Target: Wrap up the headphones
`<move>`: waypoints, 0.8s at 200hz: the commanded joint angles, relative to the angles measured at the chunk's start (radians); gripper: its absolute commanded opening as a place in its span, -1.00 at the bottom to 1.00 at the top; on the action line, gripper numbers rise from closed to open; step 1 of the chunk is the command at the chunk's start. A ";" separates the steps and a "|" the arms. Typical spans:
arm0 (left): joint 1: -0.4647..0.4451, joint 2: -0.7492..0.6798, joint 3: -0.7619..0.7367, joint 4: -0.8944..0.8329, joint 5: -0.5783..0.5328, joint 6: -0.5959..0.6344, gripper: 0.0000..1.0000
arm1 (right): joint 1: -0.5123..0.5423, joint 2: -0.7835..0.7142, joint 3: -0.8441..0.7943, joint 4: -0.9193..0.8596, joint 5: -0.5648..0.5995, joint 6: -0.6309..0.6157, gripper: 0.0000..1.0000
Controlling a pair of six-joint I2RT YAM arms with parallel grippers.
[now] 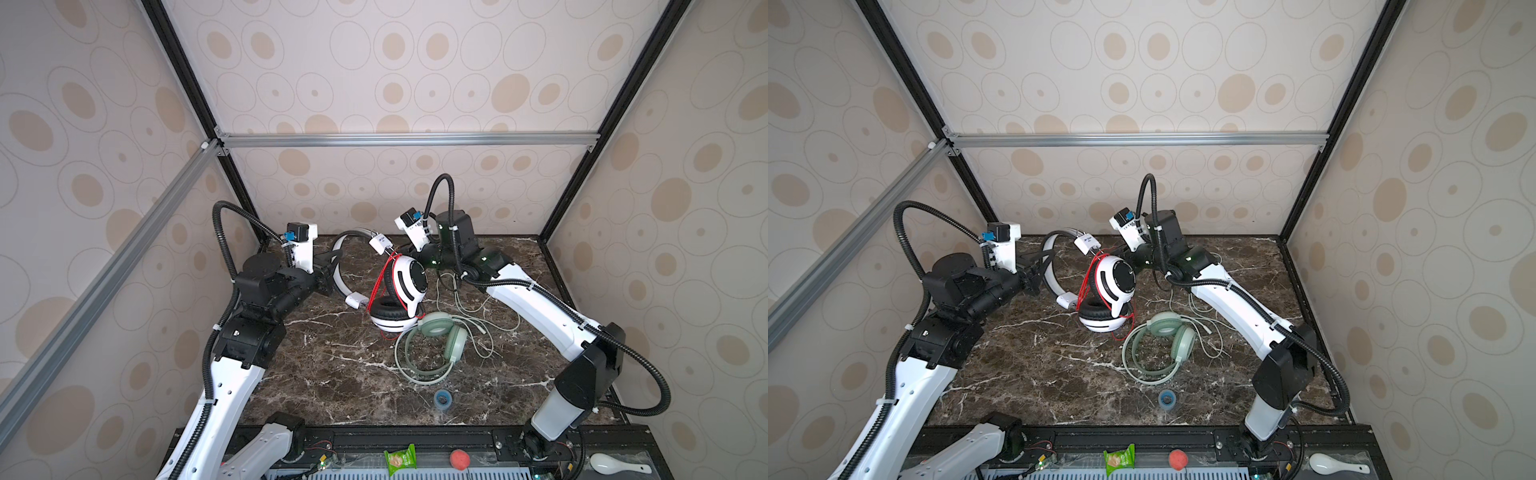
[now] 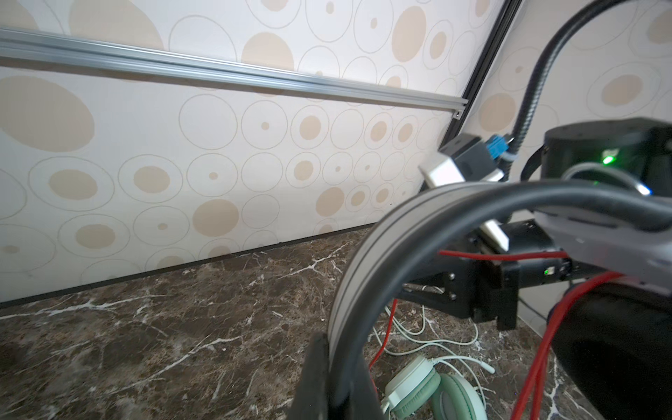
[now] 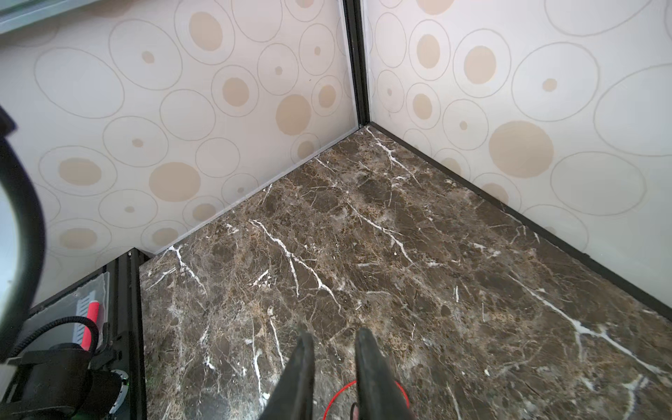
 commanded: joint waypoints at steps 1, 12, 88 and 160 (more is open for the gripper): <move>-0.003 0.005 0.078 0.133 0.063 -0.103 -1.00 | -0.011 -0.035 -0.080 0.180 -0.053 0.116 -0.52; -0.003 0.015 0.091 0.149 0.067 -0.124 -1.00 | -0.012 -0.035 -0.113 0.224 -0.058 0.146 -0.50; 0.000 0.103 0.291 0.154 0.023 -0.207 -1.00 | -0.017 0.033 -0.216 0.352 -0.116 0.246 -0.54; 0.001 0.163 0.440 0.105 -0.068 -0.233 -1.00 | -0.024 0.102 -0.232 0.396 -0.153 0.282 -0.56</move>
